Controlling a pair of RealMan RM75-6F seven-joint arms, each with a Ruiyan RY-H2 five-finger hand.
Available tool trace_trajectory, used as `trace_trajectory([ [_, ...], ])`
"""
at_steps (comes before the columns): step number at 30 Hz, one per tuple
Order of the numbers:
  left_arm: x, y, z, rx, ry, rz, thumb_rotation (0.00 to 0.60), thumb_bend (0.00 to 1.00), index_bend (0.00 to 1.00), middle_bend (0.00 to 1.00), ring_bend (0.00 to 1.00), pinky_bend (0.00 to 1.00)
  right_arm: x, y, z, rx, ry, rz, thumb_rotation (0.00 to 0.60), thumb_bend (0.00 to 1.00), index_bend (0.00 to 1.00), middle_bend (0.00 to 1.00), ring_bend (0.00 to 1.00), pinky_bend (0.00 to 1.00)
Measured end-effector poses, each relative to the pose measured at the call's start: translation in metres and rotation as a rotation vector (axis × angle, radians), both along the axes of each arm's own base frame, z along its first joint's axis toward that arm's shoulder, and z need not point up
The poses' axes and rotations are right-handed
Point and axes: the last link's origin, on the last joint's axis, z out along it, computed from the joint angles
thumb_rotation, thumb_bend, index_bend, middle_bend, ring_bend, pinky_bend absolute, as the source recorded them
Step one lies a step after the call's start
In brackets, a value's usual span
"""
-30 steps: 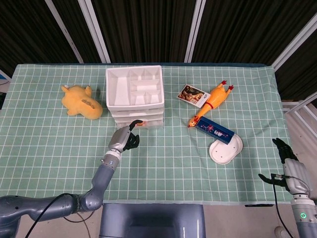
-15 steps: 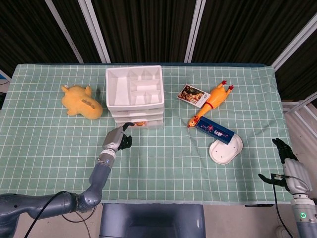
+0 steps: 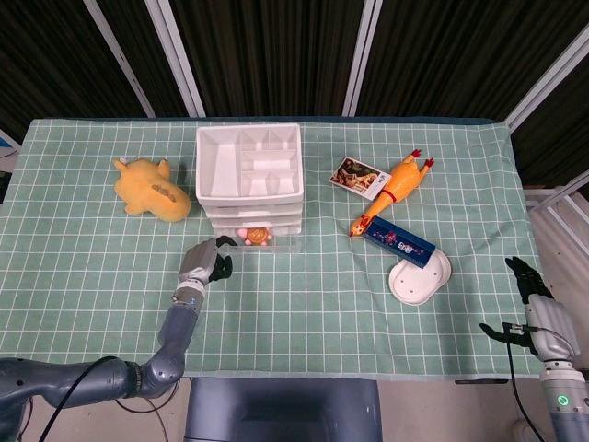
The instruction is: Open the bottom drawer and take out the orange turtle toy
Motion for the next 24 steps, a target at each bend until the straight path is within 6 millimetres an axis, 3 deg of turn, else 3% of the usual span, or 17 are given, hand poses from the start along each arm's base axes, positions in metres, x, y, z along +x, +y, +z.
trace_trajectory([
  [24, -0.013, -0.042, 0.019, -0.087, 0.015, 0.004, 0.6, 0.63, 0.36, 1.0, 1.0, 1.0, 0.0, 0.0, 0.001, -0.004, -0.002, -0.002, 0.6, 0.11, 0.0, 0.0, 0.0, 0.18],
])
